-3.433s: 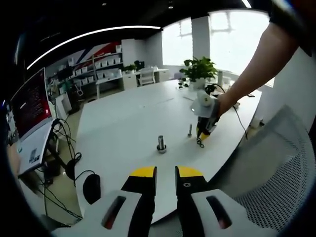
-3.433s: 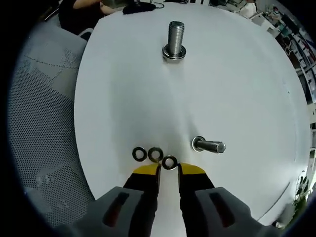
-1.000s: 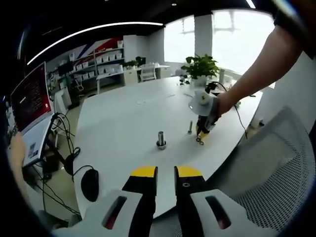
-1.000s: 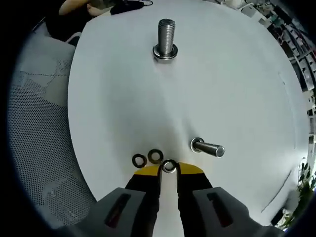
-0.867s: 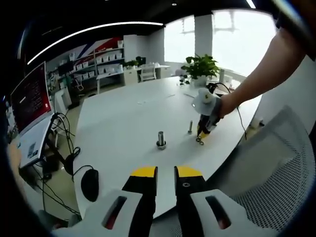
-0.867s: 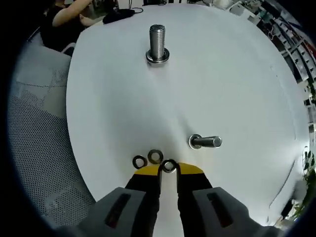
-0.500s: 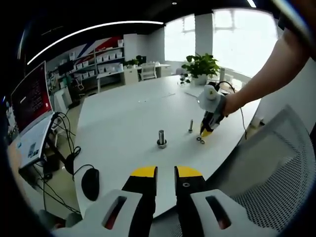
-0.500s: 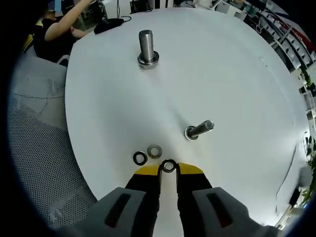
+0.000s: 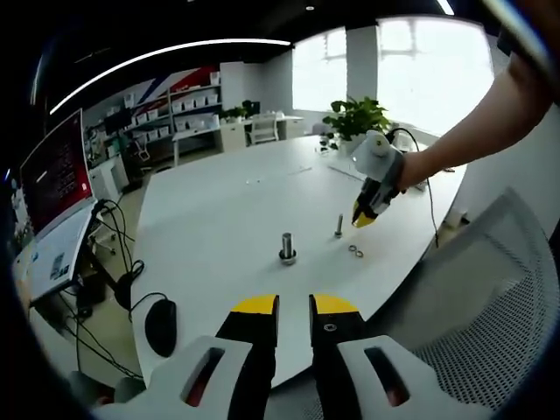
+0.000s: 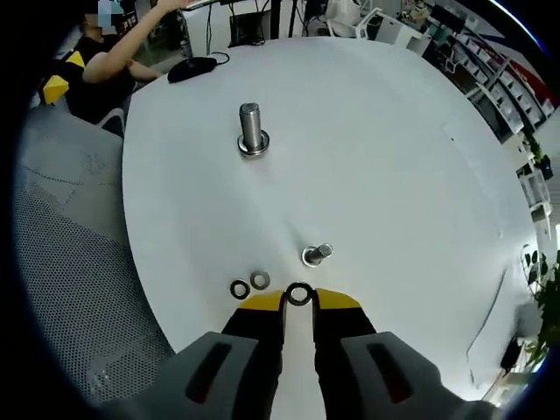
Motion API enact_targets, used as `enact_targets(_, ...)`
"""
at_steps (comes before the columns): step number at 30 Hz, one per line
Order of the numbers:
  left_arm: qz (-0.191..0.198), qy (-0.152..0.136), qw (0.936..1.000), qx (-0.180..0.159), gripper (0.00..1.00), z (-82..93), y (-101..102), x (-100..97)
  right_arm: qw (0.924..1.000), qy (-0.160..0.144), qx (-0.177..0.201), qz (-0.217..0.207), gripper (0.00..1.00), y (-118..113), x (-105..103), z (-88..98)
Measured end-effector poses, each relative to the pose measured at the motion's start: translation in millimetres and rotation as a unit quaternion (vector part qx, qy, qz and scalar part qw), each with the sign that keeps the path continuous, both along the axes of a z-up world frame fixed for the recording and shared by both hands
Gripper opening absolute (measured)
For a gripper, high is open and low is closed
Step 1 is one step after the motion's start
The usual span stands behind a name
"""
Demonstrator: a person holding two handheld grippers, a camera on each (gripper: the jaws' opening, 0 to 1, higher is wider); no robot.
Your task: Place the washer onto the threaded stud by aligning its center hole with the stud, sliding it down to the base, and recovering from edge contact or off-axis alignment until the washer reaches the visible bottom stop.
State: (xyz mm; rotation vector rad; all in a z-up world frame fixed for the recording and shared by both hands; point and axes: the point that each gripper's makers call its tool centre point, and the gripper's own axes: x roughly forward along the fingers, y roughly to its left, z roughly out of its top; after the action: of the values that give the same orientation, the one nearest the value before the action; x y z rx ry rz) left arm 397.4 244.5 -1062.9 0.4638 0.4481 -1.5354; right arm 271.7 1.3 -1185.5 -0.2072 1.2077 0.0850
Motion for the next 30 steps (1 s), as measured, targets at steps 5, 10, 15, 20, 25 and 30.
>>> enact_targets(5, 0.001, -0.001, 1.0, -0.002, 0.11, 0.9, -1, 0.7, 1.0, -0.007, -0.005, 0.0, 0.14, -15, 4, -0.9)
enact_targets(10, 0.002, -0.001, 1.0, -0.002, 0.11, 0.4, -1, 1.0, 0.9997, -0.012, -0.017, 0.013, 0.14, -9, 10, 13.1)
enact_targets(15, 0.003, 0.0, 1.0, -0.003, 0.11, 0.4, -1, 1.6, 0.9994, -0.02, -0.022, 0.019, 0.14, -15, 22, 16.5)
enact_targets(20, 0.003, 0.0, 1.0, -0.002, 0.11, 0.5, -1, 1.4, 0.9988, -0.019, -0.031, 0.032, 0.14, -19, 26, 7.4)
enact_targets(25, 0.004, 0.0, 1.0, -0.003, 0.11, 0.6, -2, 1.7, 0.999, -0.018, -0.031, 0.029, 0.14, -12, 27, 10.8)
enact_targets(30, 0.005, 0.001, 1.0, -0.003, 0.11, -0.3, -2, 2.9, 0.999, -0.015, -0.032, 0.029, 0.14, -17, 29, 7.6)
